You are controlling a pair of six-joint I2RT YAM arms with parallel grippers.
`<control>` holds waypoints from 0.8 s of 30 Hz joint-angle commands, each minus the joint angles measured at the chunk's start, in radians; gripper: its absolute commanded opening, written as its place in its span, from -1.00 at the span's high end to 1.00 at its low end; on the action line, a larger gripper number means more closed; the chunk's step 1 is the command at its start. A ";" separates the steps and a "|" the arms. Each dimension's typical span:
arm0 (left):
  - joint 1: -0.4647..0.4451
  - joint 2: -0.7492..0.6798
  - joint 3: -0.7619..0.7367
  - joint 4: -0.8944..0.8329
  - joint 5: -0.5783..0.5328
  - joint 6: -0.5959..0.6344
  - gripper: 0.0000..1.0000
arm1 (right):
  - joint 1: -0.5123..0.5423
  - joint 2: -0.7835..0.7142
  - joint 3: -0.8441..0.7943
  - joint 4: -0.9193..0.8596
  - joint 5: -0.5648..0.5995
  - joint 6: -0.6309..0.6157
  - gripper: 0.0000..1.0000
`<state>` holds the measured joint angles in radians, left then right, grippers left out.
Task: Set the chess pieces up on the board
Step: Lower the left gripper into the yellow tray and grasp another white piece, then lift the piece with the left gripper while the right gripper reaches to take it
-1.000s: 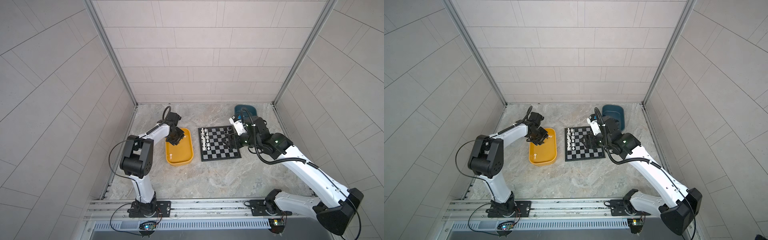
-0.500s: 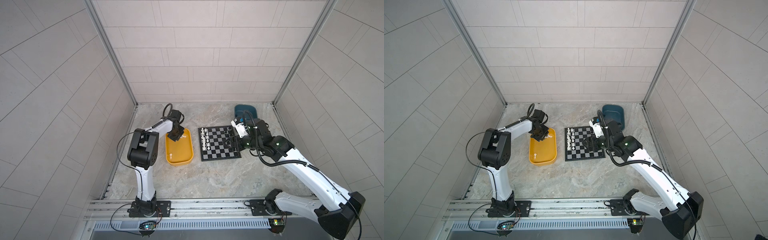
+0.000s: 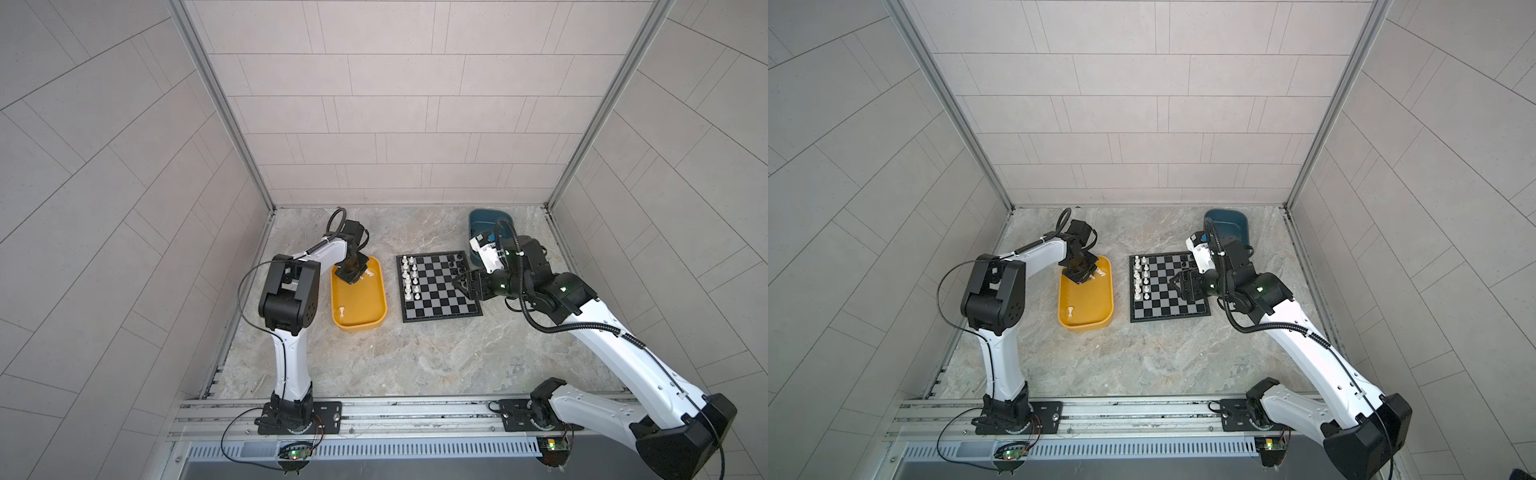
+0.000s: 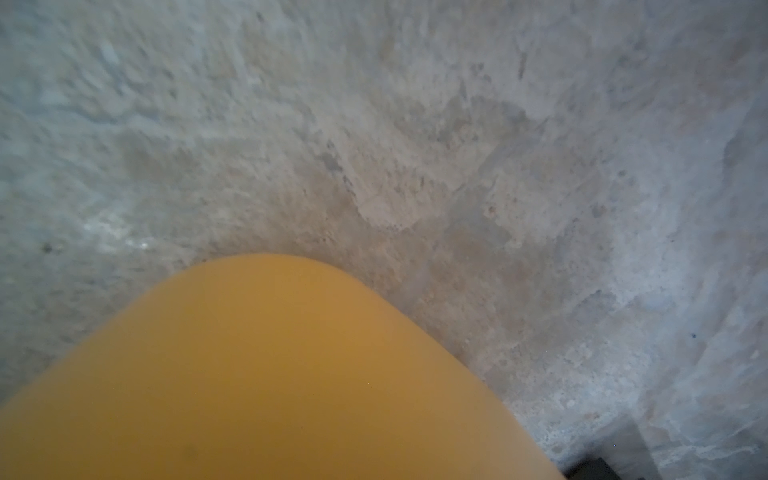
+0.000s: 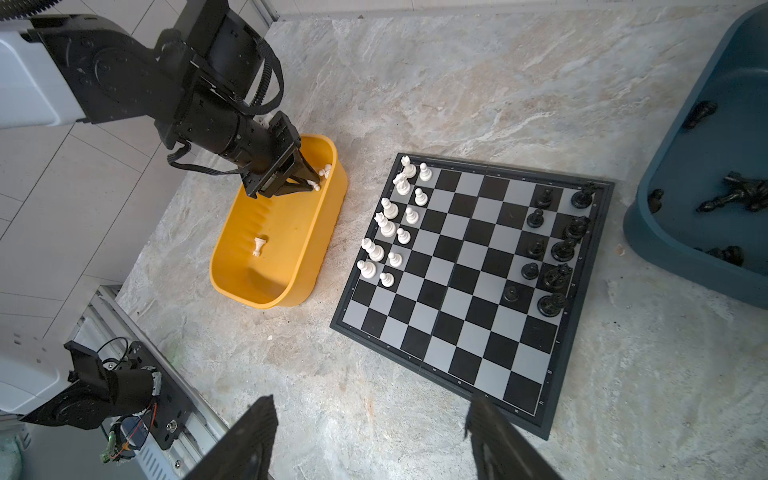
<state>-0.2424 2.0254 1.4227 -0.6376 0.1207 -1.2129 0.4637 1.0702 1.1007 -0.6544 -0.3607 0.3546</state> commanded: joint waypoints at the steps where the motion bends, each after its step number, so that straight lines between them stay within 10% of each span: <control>1: 0.006 -0.012 0.007 -0.043 -0.018 0.028 0.66 | -0.002 -0.024 -0.011 0.008 -0.008 0.012 -0.48; 12: 0.026 -0.259 -0.126 0.022 0.177 0.009 0.75 | 0.059 0.058 -0.108 0.327 -0.123 0.116 -0.51; 24: 0.024 -0.573 -0.306 0.130 0.400 -0.160 0.74 | 0.273 0.523 -0.031 0.922 -0.026 0.250 -0.73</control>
<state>-0.2207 1.5028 1.1389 -0.5331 0.4572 -1.3209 0.7116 1.5410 1.0225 0.0647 -0.4267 0.5491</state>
